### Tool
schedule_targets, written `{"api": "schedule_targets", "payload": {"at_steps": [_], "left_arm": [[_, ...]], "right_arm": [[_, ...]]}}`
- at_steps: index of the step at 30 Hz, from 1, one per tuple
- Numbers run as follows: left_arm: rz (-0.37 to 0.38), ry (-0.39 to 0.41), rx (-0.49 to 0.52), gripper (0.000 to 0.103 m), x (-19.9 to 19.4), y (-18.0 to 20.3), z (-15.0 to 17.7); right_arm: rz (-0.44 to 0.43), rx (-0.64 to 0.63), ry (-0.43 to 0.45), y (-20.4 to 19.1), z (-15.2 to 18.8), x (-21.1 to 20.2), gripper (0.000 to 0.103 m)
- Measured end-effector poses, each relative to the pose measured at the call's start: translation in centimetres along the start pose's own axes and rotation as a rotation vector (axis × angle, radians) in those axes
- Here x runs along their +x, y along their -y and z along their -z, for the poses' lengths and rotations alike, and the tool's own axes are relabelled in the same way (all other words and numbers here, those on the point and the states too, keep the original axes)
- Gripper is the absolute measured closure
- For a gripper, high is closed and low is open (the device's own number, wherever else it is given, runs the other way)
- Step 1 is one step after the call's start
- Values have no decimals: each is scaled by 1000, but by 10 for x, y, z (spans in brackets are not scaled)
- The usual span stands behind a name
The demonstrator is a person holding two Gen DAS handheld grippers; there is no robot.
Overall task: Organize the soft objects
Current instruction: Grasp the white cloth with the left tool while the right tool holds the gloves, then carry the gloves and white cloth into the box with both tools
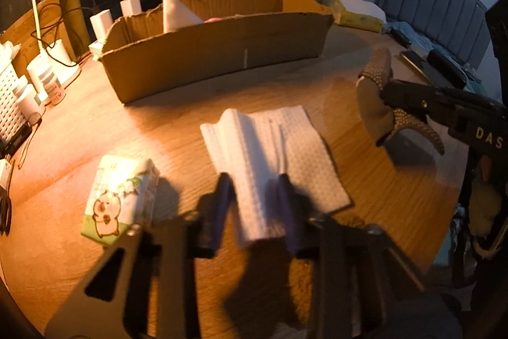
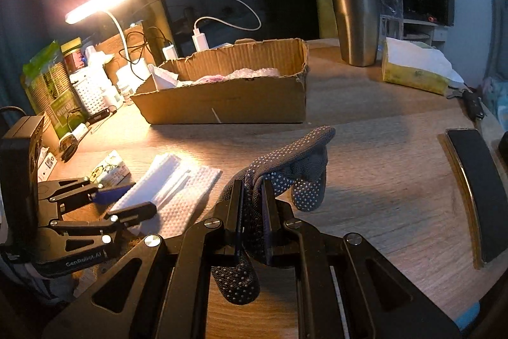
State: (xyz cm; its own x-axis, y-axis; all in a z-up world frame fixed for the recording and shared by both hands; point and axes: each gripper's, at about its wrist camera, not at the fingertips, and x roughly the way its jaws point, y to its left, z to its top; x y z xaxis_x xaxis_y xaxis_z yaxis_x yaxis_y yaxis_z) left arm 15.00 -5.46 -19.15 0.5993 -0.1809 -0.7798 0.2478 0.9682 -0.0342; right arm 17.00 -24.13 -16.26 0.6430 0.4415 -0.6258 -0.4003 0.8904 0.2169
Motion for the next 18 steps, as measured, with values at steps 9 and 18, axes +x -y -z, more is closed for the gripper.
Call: {"api": "schedule_targets", "payload": {"at_steps": [9, 18], "left_arm": [[60, 58, -24, 93, -21, -3, -6], [68, 153, -59, 93, -57, -15, -25]], "right_arm": [[6, -11, 14, -4, -7, -6, 92], [6, -41, 46, -15, -23, -15, 92]]}}
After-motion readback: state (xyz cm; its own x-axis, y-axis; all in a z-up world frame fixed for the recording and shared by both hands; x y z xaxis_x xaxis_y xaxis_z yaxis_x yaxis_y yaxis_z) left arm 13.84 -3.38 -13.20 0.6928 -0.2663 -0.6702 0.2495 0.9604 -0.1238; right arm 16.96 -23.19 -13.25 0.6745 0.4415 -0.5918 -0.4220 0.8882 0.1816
